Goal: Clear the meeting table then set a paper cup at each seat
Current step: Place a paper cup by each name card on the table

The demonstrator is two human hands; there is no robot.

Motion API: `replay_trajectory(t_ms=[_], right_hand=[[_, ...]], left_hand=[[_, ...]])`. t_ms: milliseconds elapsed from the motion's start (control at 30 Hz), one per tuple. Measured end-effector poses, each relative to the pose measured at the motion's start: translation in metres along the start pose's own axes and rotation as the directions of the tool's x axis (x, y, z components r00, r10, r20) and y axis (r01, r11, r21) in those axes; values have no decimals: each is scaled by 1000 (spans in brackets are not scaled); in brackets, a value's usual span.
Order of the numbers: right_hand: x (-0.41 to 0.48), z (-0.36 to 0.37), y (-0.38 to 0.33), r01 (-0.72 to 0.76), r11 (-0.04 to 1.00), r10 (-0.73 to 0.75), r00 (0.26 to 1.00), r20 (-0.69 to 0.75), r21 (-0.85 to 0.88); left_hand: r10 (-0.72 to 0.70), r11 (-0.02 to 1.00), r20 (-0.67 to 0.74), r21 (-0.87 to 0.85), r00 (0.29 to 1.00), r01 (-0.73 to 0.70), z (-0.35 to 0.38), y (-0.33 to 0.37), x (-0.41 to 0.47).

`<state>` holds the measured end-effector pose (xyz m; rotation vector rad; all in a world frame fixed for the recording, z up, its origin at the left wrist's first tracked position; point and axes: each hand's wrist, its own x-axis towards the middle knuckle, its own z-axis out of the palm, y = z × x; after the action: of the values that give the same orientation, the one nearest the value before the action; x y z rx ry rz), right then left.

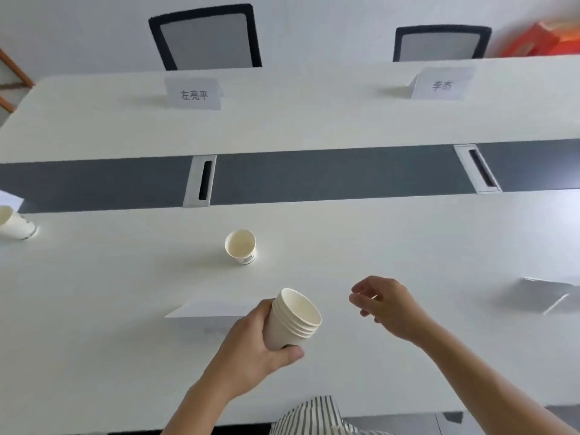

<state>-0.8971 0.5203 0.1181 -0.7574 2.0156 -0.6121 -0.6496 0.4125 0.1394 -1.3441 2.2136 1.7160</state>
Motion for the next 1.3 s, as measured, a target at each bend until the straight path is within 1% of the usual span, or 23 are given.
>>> replay_trajectory(t_ms=[100, 200, 300, 400, 500, 600, 733, 800, 867, 1033, 1133, 1233, 1300], right_hand=[[-46, -2, 33, -45, 997, 49, 997, -58, 69], [-95, 1, 68, -97, 991, 105, 990, -92, 91], [-144, 3, 101, -135, 986, 148, 978, -144, 98], [-197, 1, 137, -166, 966, 210, 951, -227, 198], [-258, 4, 181, -183, 938, 279, 903, -328, 295], [-317, 12, 223, -217, 907, 359, 847, -392, 361], [-394, 23, 282, -285, 833, 494, 771, -402, 474], [-424, 22, 304, -300, 802, 540, 735, -411, 516], [-447, 15, 324, -305, 774, 581, 692, -429, 555], [-479, -17, 380, -286, 723, 646, 602, -469, 629], [-487, -50, 413, -292, 691, 679, 576, -455, 661], [-502, -95, 445, -322, 670, 703, 566, -430, 669], [-514, -133, 459, -314, 664, 714, 534, -452, 678]], left_hand=[[52, 995, 95, 80, 994, -60, 19, 19, 3], [102, 982, 191, 136, 976, -129, 48, 39, 1], [136, 962, 300, 189, 944, -199, 85, 57, -7], [167, 926, 408, 248, 898, -285, 131, 73, -23], [200, 876, 513, 287, 835, -387, 183, 88, -51], [233, 827, 614, 282, 754, -486, 237, 96, -85], [189, 778, 746, 283, 638, -561, 315, 98, -132], [162, 765, 804, 264, 572, -588, 347, 106, -149], [152, 732, 840, 258, 520, -630, 378, 120, -155], [166, 653, 887, 229, 432, -722, 466, 168, -147], [160, 640, 909, 201, 385, -742, 528, 202, -140], [118, 613, 937, 192, 329, -766, 586, 237, -137], [99, 611, 953, 170, 288, -773, 623, 266, -137]])
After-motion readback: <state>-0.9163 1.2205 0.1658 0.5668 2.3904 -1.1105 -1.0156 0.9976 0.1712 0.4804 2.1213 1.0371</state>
